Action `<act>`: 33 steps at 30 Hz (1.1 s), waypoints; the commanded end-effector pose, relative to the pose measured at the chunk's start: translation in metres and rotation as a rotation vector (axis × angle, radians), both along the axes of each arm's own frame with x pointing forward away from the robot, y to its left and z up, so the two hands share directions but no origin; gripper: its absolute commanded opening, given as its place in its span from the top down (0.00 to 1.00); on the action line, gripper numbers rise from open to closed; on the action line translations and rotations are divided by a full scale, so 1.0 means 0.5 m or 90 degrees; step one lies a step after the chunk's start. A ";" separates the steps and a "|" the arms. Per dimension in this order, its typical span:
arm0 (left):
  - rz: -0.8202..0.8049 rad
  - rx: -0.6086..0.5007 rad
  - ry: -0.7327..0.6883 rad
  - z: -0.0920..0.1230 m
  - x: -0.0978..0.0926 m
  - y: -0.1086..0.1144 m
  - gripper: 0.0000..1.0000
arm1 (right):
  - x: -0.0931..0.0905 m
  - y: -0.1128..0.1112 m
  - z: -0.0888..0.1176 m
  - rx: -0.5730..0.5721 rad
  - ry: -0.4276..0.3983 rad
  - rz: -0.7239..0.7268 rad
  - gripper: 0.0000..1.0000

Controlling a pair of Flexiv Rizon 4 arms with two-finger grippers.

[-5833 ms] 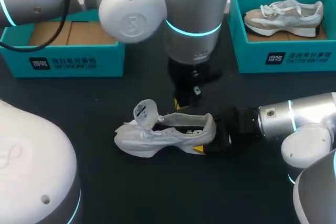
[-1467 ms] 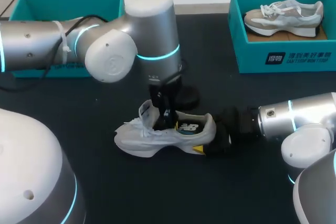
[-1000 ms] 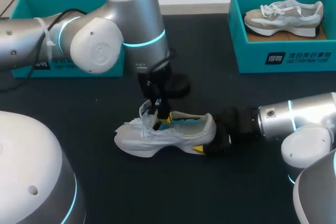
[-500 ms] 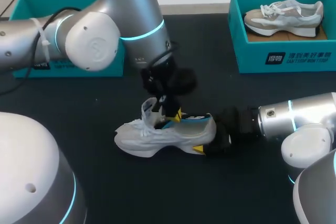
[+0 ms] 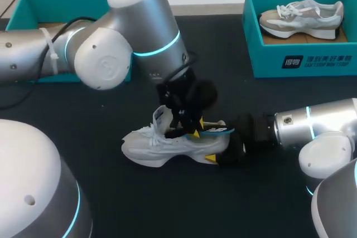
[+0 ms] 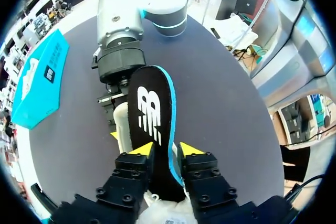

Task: Take the shoe out of the shoebox, open the shoe tongue, remove and reinsert the insole, then place the shoe into the shoebox

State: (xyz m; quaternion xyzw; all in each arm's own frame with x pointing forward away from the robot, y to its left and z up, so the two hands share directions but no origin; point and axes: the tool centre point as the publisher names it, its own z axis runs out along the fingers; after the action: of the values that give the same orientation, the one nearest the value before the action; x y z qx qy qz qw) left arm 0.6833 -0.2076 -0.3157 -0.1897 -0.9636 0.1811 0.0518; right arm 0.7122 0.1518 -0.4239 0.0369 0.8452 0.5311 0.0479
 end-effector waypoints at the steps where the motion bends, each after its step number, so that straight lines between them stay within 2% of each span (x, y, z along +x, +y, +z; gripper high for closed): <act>1: 0.014 -0.020 -0.019 -0.004 -0.019 0.021 0.55 | 0.008 0.012 -0.018 -0.003 0.000 -0.001 1.00; 4: 0.026 -0.033 -0.048 0.000 -0.020 0.025 0.49 | 0.008 0.012 -0.018 -0.003 0.000 -0.001 1.00; 6: 0.029 -0.045 -0.078 0.003 -0.022 0.025 0.37 | 0.008 0.012 -0.018 -0.003 0.000 -0.001 1.00; 8: 0.035 -0.053 -0.105 0.005 -0.023 0.022 0.35 | 0.008 0.012 -0.018 -0.003 0.000 -0.001 1.00; 9: 0.036 -0.060 -0.114 0.005 -0.023 0.020 0.37 | 0.008 0.012 -0.018 -0.003 0.000 -0.001 1.00; 12: 0.039 -0.079 -0.122 0.005 -0.015 0.007 0.51 | 0.008 0.012 -0.018 -0.003 0.000 -0.001 1.00; 13: 0.040 -0.086 -0.126 0.005 -0.014 0.003 0.51 | 0.008 0.012 -0.018 -0.003 0.000 -0.001 1.00; 18: 0.049 -0.127 -0.151 0.001 -0.016 -0.015 0.53 | 0.008 0.012 -0.018 -0.003 0.000 -0.001 1.00; 25: 0.054 -0.138 -0.156 -0.016 -0.021 -0.026 0.53 | 0.008 0.012 -0.018 -0.003 0.000 -0.001 1.00; 33: 0.071 -0.136 -0.173 -0.031 0.010 -0.025 0.52 | 0.008 0.012 -0.018 -0.003 0.000 -0.001 1.00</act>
State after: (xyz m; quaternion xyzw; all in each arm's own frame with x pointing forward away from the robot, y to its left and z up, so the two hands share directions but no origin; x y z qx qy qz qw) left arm 0.6851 -0.2162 -0.3265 -0.1630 -0.9462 0.2571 -0.1100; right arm 0.7122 0.1517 -0.4239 0.0369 0.8452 0.5311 0.0479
